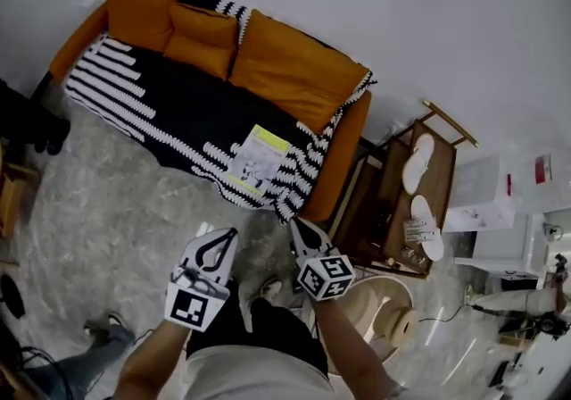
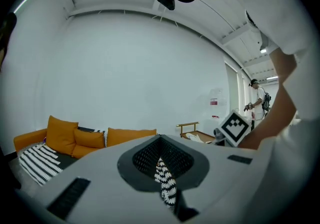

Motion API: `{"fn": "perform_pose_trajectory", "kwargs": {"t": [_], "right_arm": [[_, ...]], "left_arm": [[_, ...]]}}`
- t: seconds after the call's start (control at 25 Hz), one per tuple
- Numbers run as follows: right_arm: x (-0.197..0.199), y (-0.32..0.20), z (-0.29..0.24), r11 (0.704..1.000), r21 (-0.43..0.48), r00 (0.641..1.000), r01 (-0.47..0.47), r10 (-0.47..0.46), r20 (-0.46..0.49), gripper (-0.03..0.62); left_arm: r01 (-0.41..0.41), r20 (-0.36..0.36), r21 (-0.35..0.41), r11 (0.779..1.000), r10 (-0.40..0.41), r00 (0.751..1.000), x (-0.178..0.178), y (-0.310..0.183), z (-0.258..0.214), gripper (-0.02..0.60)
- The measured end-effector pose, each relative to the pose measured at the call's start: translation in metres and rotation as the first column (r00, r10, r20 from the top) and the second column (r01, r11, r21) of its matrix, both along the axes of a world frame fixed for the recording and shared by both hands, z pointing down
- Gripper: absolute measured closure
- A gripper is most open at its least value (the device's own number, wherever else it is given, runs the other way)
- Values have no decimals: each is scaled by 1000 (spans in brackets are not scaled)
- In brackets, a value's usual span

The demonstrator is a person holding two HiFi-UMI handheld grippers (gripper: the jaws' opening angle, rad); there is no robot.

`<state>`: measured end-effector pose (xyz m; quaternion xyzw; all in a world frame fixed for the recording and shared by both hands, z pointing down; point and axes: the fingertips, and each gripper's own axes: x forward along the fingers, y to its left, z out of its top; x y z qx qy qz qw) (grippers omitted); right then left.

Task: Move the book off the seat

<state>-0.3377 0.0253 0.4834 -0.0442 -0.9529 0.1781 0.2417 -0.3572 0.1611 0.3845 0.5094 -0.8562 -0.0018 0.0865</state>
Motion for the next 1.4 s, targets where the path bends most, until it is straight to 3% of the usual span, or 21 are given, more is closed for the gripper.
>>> {"fn": "perform_pose_trajectory", "kwargs": {"t": [0.28,0.48,0.6,0.72,0.88,1.04,1.24,1.4], "right_arm": [[-52,-22,126,999,-44,993,29,-34,-114,572],[-86,-62,263,984,-177,974,-33,-9,-228,572],[-100,-83,330,985,-161,958,-58,10,-287,566],[-119,-90,379,978,-191,946,-88,22,-324,502],[-143,-89,431,981,-182,928,-71,-2,-373,483],[-162,-101,465,975,-185,908,-123,35,-418,413],[-168,-105,496,974,-177,882,-142,44,-469,388],[-172,-106,503,963,-219,885,-158,40,-463,379]], "left_arm": [[45,-100,-16,999,-47,994,-39,-15,69,567],[73,-133,-42,996,-78,988,-47,-34,142,568],[63,-178,-65,996,-74,981,-48,-39,180,568],[43,-207,-96,994,-62,976,-53,-38,212,568],[24,-221,-122,992,-51,974,-63,-37,244,568],[17,-225,-122,992,-45,973,-75,-33,260,568],[16,-245,-138,990,-50,968,-85,-24,273,568],[2,-266,-157,988,-44,963,-82,-16,285,568]]}}
